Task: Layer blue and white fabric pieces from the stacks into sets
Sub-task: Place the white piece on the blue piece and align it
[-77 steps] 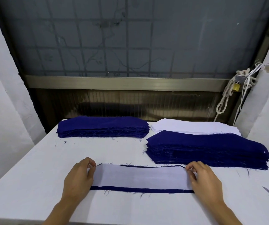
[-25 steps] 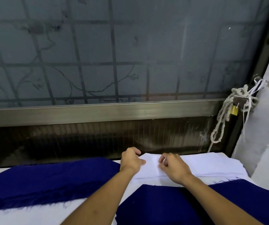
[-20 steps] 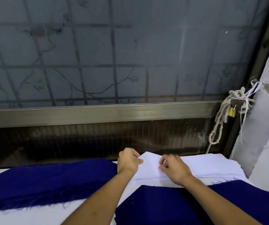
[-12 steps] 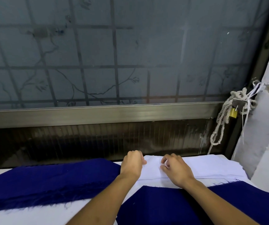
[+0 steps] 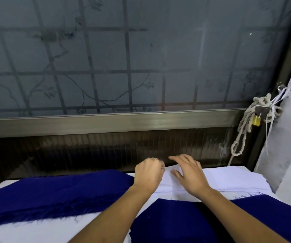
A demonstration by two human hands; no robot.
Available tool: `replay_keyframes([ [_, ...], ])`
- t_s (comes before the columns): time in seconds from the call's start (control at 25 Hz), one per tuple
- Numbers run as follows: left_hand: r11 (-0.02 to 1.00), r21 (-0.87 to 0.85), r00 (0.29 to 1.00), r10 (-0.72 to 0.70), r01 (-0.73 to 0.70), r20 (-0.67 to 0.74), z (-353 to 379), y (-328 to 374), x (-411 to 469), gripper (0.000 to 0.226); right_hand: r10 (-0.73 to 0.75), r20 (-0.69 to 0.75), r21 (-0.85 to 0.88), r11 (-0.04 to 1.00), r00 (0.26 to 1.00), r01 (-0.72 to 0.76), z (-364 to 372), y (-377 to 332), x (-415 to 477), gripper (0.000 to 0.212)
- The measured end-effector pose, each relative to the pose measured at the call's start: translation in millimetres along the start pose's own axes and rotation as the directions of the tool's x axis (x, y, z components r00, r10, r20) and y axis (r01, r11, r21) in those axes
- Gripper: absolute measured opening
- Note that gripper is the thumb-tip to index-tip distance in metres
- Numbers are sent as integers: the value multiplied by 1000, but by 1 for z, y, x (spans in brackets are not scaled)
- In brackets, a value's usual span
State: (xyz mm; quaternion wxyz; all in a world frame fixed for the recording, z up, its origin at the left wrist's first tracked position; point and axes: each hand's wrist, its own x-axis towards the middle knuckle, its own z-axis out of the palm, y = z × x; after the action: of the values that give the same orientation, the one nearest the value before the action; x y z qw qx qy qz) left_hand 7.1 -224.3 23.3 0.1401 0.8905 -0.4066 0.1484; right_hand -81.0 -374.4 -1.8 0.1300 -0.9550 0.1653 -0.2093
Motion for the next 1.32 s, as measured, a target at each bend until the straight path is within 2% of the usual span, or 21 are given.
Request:
replay_keyframes([
  [0.08,984,-171,999,-48,48,6,-9,5,-1,12,-31,-19,15,999,999,32,-3,-2,2,28],
  [0.2,950,-294,994,-101,105,27,-24,5,-3,19,4,-68,34,999,998,-1,-14,1,0,16],
  [0.32,896,-415,986,-168,159,15,-48,-6,-7,29,72,-73,101,993,995,-65,-37,9,-3,12],
  [0.4,867,-461,976,-219,189,-13,-69,-16,-12,32,81,-20,171,982,996,-77,-58,11,-7,19],
  [0.64,809,-520,927,-367,275,-81,-131,-61,-43,28,104,10,333,937,995,-101,-111,-6,-26,18],
  [0.72,790,-531,907,-413,308,-87,-150,-77,-61,30,88,48,424,900,995,-100,-121,-17,-37,18],
  [0.88,724,-584,851,-515,367,-103,-175,-107,-99,33,104,169,659,727,980,-191,-130,-43,-61,25],
  [1.04,682,-607,795,-592,408,-130,-186,-135,-135,25,154,236,631,727,959,-272,-127,-65,-78,32],
  [1.2,675,-582,756,-637,454,-149,-193,-156,-163,19,170,166,520,822,971,-233,-126,-83,-88,38],
  [1.32,654,-588,739,-660,476,-134,-194,-166,-180,26,164,100,528,827,981,-192,-127,-96,-98,39],
])
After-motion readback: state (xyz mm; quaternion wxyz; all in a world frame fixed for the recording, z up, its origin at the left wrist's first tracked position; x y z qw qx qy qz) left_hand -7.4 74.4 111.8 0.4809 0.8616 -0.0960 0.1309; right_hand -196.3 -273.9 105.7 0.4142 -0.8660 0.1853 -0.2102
